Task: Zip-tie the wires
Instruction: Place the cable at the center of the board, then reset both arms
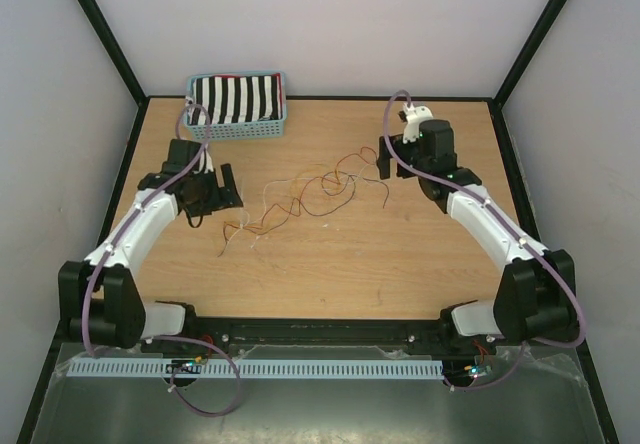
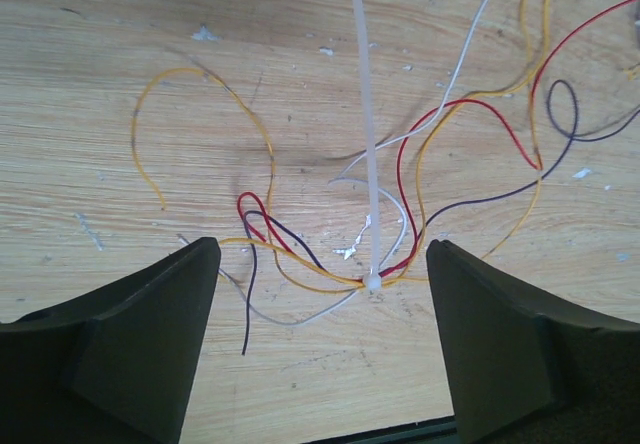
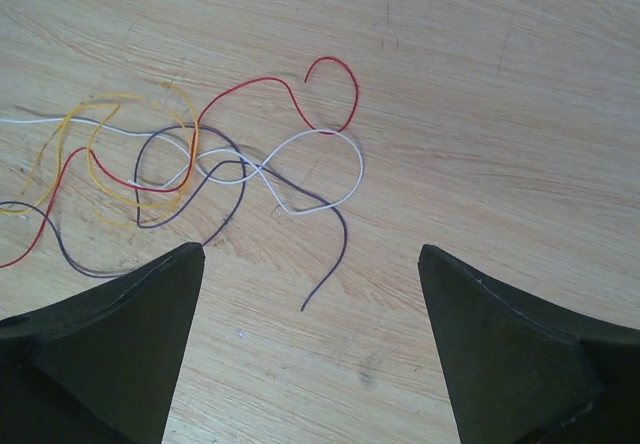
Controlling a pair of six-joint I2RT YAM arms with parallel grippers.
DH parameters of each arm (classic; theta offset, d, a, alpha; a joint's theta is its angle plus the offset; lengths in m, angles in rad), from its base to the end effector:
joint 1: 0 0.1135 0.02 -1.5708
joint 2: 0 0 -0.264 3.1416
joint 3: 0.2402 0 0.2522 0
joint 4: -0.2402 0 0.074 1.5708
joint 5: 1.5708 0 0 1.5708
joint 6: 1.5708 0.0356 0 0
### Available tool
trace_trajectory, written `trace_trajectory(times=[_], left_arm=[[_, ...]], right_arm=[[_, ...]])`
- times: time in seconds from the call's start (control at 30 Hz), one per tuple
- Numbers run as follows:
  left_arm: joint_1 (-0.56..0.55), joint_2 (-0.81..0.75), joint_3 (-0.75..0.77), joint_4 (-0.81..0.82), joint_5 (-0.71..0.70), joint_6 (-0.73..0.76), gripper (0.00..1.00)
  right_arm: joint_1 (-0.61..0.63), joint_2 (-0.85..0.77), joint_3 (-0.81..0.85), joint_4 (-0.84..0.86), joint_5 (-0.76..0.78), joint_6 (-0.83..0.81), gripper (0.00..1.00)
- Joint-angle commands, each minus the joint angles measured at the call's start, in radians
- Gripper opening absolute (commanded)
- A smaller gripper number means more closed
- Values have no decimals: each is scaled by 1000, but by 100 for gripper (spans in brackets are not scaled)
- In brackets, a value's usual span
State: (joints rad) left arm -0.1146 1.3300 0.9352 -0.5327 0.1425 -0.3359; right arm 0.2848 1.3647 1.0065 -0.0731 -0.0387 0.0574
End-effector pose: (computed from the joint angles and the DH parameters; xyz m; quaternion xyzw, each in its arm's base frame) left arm 0.2694 -0.0361 0.2436 -0.0821 0.9430 -0.1363 0.2923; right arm 0.3028 0.0901 0.2964 -0.1059 0.8353 0.1079 0.5287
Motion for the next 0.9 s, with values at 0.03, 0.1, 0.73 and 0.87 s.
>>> trace_trajectory(times=[0.03, 0.1, 0.73, 0.87], left_arm=[[60, -113, 15, -10, 56, 37, 93], [77, -150, 31, -6, 33, 62, 99], [287, -253, -243, 564, -100, 78, 99], [290, -223, -277, 628, -135, 122, 99]], right_arm=[[-60, -69, -81, 85, -29, 46, 99], [-87, -96, -137, 139, 5, 53, 99], [-200, 43, -713, 1083, 154, 11, 99], [-196, 57, -725, 1110, 118, -4, 99]])
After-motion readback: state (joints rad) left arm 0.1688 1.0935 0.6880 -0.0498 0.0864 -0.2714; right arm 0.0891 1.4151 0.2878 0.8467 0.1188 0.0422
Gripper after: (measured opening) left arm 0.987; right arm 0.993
